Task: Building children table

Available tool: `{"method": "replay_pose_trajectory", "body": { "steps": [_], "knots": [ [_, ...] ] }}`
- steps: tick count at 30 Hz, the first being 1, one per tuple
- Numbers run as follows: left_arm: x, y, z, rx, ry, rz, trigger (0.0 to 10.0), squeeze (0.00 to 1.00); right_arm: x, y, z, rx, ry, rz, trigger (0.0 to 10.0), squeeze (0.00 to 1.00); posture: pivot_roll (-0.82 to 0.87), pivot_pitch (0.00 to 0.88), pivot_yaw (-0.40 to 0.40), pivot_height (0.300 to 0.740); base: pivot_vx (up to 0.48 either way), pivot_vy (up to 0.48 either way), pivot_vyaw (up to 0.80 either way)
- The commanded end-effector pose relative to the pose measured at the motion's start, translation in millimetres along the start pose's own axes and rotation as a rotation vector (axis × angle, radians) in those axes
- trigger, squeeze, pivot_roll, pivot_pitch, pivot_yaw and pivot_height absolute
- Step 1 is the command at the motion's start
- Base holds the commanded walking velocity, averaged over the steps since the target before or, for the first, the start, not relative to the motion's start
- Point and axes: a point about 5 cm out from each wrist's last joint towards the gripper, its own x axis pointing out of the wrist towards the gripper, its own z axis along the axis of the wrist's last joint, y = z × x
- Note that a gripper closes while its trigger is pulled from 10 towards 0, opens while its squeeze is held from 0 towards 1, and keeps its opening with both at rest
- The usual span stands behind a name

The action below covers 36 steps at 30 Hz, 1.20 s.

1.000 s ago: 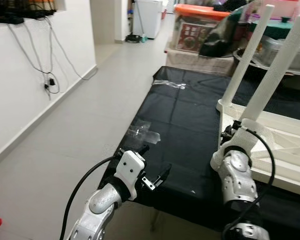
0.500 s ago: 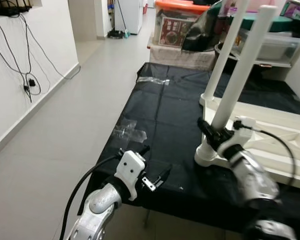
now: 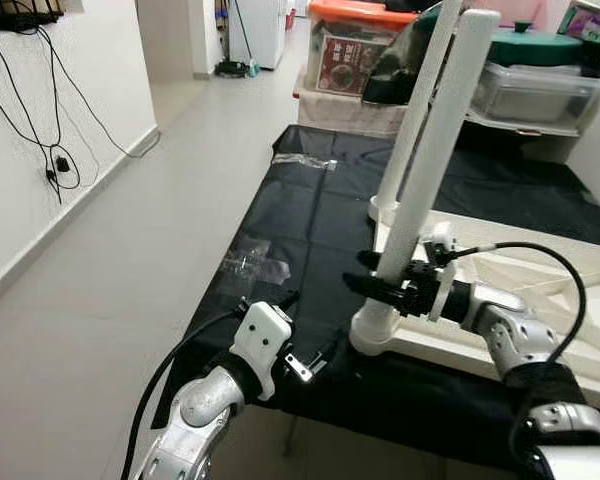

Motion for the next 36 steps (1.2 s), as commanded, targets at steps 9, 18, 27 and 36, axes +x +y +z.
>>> {"method": "replay_pose_trajectory", "body": {
  "steps": [9,18,27,36],
  "knots": [
    [-0.8,-4.4,-5,-0.008,0.01,-0.01,10.0,0.0,4.8,-20.7,-16,-0.021,-0.084,-0.575,0.0,0.0,0.13,0.0,-0.106,0.74,0.0,0.0,0.0],
    [-0.8,-4.0,-7,-0.012,0.015,-0.01,10.0,0.0,-47.3,-32.3,-27,0.081,-0.165,-1.41,10.0,0.0,0.11,0.0,-0.092,0.74,0.0,0.0,0.0],
    [0.5,-3.7,-8,-0.004,0.014,-0.013,10.0,0.0,-29.4,-9.1,-32,0.248,-0.344,-1.636,10.0,0.01,0.11,0.0,-0.097,0.74,0.0,0.0,0.0],
    [1.2,-3.0,-9,-0.001,0.013,-0.016,10.0,0.0,-12.5,-25.9,-8,0.174,-0.425,-1.196,10.0,0.0,0.11,0.0,-0.096,0.74,0.0,0.0,0.0]
  ]
}}
